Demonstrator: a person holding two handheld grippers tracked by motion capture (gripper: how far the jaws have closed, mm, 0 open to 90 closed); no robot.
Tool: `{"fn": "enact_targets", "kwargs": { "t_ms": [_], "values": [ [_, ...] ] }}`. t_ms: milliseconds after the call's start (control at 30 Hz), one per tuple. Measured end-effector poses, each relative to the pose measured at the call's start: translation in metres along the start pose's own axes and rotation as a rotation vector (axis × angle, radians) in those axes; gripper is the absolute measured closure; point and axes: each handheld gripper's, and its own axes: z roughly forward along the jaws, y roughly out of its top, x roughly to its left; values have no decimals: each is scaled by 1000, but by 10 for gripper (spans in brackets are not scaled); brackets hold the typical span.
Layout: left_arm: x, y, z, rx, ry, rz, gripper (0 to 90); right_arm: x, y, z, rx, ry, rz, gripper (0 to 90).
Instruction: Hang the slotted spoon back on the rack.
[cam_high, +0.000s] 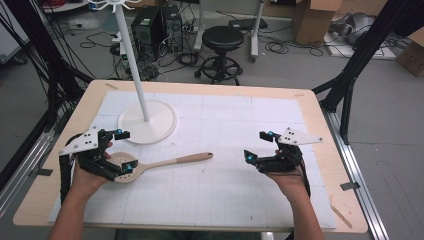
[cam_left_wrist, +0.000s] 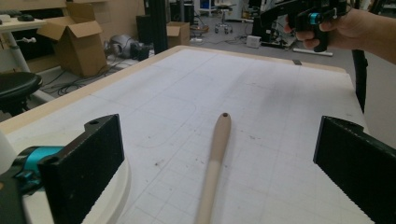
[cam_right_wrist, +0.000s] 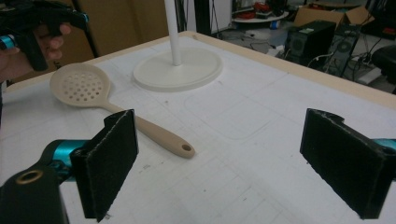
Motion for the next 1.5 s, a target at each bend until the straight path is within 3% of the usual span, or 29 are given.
{"fn": "enact_targets", "kwargs": {
  "t_ms": [167, 400, 600, 767, 967, 1167, 1233, 1500],
  "values": [
    [-3, 0, -1, 11, -4, -14, 23, -3, 2, 5, -7, -1, -3, 105],
    [-4, 7, 14, 82, 4, -7, 23, -1, 2, 3, -1, -4, -6, 105],
    [1, 24, 33, 126, -15, -9, 23, -4, 3, 0, -16, -8, 4, 105],
    [7, 33, 54, 194, -40, -24, 23, -4, 3, 1, -9, -7, 3, 105],
    [10, 32, 79, 296, -52, -30, 23, -5, 3, 3, -10, -7, 2, 105],
    [14, 28, 99, 360, -76, -54, 23, -4, 3, 5, 0, -5, -1, 105],
    [14, 24, 106, 378, -113, -65, 23, -3, 3, 5, 0, -5, -5, 105],
    [14, 25, 128, 453, -135, -53, 23, -4, 3, 4, -5, -6, -2, 105]
  ]
}}
